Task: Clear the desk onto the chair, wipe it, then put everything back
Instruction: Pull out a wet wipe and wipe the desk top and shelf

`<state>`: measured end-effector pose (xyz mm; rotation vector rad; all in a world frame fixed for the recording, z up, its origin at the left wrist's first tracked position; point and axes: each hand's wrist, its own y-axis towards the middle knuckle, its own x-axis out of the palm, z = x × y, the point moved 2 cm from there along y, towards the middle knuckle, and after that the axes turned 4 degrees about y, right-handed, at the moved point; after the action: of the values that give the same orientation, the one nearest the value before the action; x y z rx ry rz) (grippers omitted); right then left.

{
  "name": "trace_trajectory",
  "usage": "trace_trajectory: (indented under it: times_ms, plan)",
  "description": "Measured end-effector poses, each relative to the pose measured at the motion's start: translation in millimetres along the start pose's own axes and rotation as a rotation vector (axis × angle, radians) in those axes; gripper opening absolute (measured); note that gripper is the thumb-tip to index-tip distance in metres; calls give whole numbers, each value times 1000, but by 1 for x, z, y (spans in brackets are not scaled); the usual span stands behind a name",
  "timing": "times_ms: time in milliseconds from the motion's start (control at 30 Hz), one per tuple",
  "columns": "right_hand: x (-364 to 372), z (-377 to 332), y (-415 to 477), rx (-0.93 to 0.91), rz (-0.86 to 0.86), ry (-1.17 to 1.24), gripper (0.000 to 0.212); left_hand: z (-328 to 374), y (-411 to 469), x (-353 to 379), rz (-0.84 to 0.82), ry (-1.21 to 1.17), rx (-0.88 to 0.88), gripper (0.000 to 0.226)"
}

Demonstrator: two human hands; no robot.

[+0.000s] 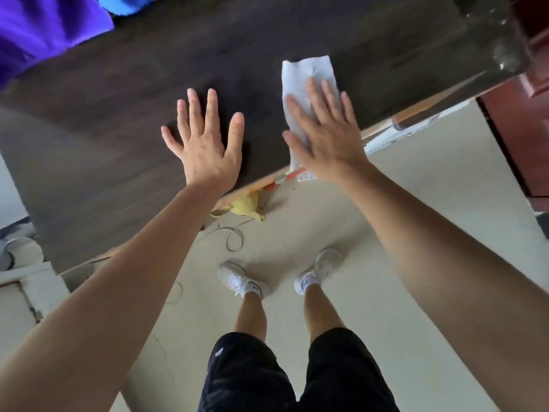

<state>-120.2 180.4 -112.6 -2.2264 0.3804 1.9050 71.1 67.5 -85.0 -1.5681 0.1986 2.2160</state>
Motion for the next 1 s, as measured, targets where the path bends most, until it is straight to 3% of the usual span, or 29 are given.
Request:
trace_trajectory:
  times_ms: [167,333,533,700,1000]
  plan:
    - [-29,152,-14,304,-23,60,66,82,0,32,-32,53,108,71]
    - [-39,222,-16,410,-18,122,74,163,25,62,-56,112,194,73]
    - [-42,243,-4,367,16,188,74,234,60,91,-56,165,209,76]
    - [-40,249,-1,292,28,211,74,252,66,103,-7,269,225,75]
    - [-49,279,75,189,-177,251,70,267,83,108,-35,357,294,72]
